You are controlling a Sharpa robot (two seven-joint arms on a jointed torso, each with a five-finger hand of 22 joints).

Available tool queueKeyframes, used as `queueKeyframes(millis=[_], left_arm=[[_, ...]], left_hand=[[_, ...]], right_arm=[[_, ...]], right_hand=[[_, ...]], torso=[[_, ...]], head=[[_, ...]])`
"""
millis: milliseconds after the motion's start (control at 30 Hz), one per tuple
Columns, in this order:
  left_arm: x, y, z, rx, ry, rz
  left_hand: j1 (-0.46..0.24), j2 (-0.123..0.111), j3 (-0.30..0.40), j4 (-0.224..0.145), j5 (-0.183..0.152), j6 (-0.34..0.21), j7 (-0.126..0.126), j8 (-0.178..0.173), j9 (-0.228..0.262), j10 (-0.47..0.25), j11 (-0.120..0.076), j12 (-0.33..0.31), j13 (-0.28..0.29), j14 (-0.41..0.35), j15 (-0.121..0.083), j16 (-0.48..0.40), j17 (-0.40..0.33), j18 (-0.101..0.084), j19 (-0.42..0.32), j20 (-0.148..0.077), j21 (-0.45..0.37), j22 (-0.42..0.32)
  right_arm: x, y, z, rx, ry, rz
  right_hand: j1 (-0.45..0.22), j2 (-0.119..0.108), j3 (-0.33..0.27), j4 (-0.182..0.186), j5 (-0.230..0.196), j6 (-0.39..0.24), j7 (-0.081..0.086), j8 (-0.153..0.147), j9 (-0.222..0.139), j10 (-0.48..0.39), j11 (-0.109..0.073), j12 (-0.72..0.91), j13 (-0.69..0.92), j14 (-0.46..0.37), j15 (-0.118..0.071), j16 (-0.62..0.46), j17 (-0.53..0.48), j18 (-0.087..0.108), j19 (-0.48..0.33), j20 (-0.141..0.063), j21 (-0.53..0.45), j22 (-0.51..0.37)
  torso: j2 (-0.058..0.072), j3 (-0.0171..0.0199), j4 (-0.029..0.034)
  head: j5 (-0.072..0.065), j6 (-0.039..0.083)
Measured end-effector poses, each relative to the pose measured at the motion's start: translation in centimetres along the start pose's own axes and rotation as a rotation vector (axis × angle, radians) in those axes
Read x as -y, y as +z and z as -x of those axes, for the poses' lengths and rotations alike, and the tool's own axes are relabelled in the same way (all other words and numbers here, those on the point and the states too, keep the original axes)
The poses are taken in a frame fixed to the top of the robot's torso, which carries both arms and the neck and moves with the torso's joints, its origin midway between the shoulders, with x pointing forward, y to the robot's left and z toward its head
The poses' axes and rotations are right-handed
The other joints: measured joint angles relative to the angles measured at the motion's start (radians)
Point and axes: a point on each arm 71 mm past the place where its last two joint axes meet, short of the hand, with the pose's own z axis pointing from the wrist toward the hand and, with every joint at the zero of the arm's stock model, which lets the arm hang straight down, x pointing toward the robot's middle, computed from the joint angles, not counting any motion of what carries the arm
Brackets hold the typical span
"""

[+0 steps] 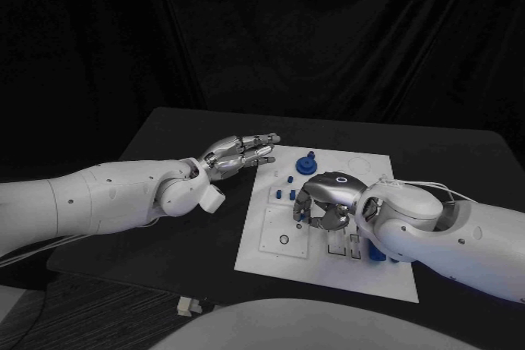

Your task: Assemble the parts on the task board

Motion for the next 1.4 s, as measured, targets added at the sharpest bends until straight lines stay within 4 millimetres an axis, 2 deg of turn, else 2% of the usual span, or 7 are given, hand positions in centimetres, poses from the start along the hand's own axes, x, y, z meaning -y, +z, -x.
queueKeyframes(millis=[567,1033,1400], left_arm=[[-0.2,-0.1,0.0,-0.002,-0.003,0.004],[-0.3,0.0,-0.1,-0.005,-0.006,0.005],[-0.3,0.0,-0.1,-0.007,-0.007,0.007]], left_hand=[[0.0,0.0,0.0,0.0,0.0,0.0,0.0,0.0,0.0,0.0,0.0,0.0,0.0,0.004,0.004,0.004,0.001,0.0,0.0,0.0,0.0,-0.001],[0.0,0.0,0.0,0.0,0.0,0.0,0.0,0.0,0.0,0.0,0.0,0.0,0.0,0.004,0.004,0.004,0.001,0.0,0.0,0.0,0.0,-0.001],[0.0,0.0,0.0,0.0,0.0,0.0,0.0,0.0,0.0,0.0,0.0,0.0,0.0,0.004,0.004,0.004,0.001,0.0,0.0,0.0,0.0,-0.001]], right_arm=[[0.0,0.2,-0.7,-0.019,0.007,-0.005],[0.3,0.2,-1.1,-0.026,0.011,-0.015],[0.5,0.3,-1.5,-0.031,0.011,-0.022]], right_hand=[[0.0,0.0,0.0,0.0,0.0,-0.004,0.003,-0.005,0.0,0.001,0.001,0.0,0.0,0.0,0.0,0.0,0.0,0.0,0.0,0.0,0.0,0.0],[0.0,0.0,0.0,0.0,0.0,-0.005,0.002,-0.006,0.0,0.002,0.002,0.001,0.0,0.0,0.0,0.0,-0.002,0.0,-0.004,0.004,-0.004,0.0],[0.0,0.0,0.0,0.0,0.0,-0.005,0.002,-0.006,-0.001,0.003,0.003,0.001,0.0,0.0,0.0,0.0,-0.002,0.0,-0.004,0.004,-0.004,0.0]], torso=[[0.0,-0.0001,0.0],[0.0,-0.0001,-0.0003],[0.0,0.0001,-0.0003]], head=[[0.003,0.0],[-0.002,0.0],[0.0,0.0]])
